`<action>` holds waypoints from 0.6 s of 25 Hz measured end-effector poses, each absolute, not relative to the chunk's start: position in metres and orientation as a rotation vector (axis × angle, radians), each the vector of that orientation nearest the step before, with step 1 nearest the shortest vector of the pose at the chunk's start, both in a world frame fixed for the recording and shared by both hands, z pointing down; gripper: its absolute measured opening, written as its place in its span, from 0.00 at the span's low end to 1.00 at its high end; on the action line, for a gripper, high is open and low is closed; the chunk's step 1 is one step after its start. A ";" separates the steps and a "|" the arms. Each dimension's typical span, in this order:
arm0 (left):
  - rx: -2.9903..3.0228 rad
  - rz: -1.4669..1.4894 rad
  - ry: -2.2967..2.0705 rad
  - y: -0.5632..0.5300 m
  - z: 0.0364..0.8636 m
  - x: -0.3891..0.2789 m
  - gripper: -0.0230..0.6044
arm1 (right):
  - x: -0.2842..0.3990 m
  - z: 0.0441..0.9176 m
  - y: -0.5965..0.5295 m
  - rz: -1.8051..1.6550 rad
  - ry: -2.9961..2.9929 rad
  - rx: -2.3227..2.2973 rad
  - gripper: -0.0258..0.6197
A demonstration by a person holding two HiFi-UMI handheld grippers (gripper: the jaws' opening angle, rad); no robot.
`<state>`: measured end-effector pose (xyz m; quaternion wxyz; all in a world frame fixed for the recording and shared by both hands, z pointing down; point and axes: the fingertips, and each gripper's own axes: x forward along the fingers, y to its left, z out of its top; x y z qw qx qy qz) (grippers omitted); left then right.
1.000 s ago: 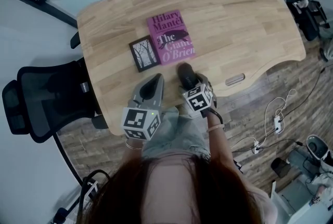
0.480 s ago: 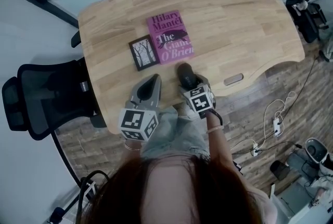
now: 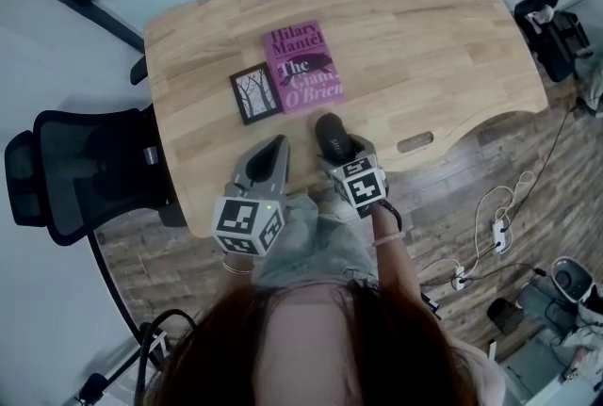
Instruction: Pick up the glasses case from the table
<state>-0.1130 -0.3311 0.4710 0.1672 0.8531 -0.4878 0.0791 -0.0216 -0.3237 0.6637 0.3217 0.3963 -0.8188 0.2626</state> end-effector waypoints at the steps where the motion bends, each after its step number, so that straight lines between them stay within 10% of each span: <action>1: 2.427 0.222 -1.395 -0.329 0.470 -0.112 0.05 | -0.021 0.660 -0.323 0.690 -2.162 1.042 0.62; 15: 2.413 0.192 -1.513 -0.297 0.450 -0.095 0.05 | -0.004 0.611 -0.314 0.612 -2.291 1.041 0.62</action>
